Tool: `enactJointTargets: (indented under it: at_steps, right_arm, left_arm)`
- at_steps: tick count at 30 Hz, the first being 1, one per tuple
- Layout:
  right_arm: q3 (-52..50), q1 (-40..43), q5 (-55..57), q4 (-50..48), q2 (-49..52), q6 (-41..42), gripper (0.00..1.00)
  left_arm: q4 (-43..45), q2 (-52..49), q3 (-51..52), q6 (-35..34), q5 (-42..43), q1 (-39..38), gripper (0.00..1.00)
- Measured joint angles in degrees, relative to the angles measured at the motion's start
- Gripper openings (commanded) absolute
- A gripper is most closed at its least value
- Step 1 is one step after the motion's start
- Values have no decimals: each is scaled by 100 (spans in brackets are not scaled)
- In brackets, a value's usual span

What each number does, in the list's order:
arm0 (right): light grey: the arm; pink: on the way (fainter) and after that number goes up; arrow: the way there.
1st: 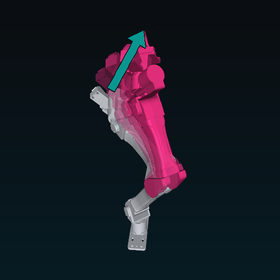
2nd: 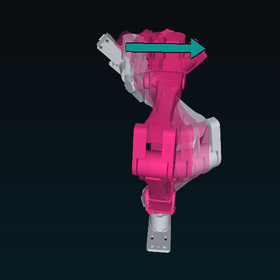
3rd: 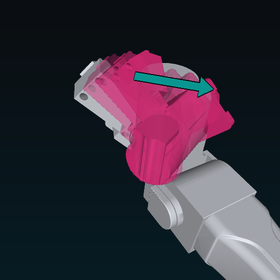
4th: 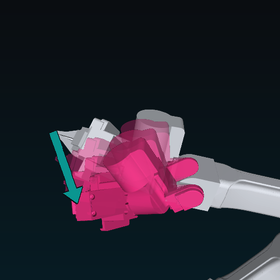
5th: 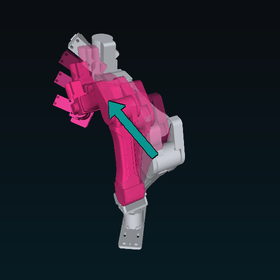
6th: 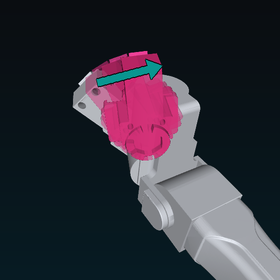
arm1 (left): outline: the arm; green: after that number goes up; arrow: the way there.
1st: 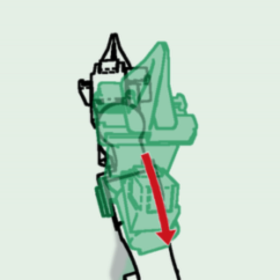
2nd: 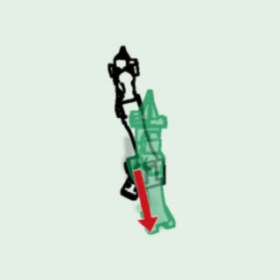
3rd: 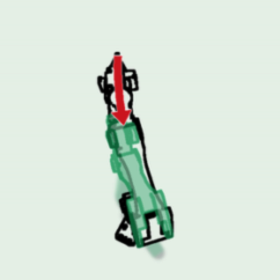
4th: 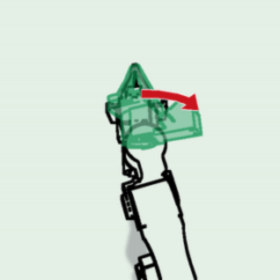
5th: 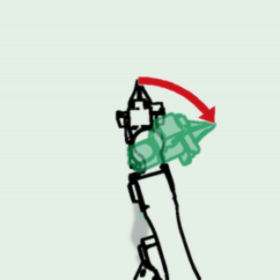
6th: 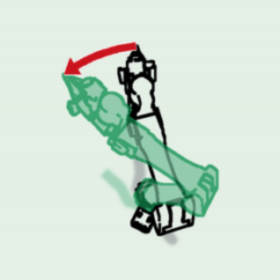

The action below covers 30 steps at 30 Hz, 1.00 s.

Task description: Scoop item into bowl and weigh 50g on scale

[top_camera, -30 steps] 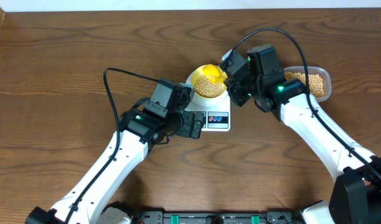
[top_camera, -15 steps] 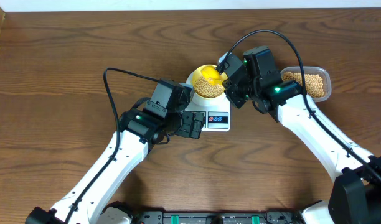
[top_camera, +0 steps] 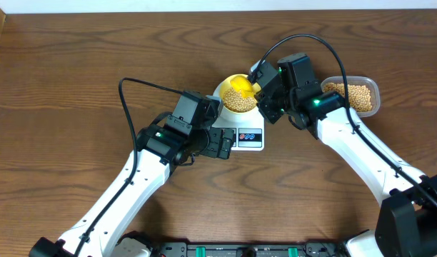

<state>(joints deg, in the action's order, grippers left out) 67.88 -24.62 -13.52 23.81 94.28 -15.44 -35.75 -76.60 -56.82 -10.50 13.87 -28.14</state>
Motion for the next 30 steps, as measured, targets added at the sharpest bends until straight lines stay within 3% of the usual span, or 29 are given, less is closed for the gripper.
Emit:
enactJointTargets:
  at_steps: [30]
  right_arm:
    - [-2, 0, 42, -52, 0, 50, 1]
  left_arm:
    - [0, 0, 0, 0, -2, 0, 94]
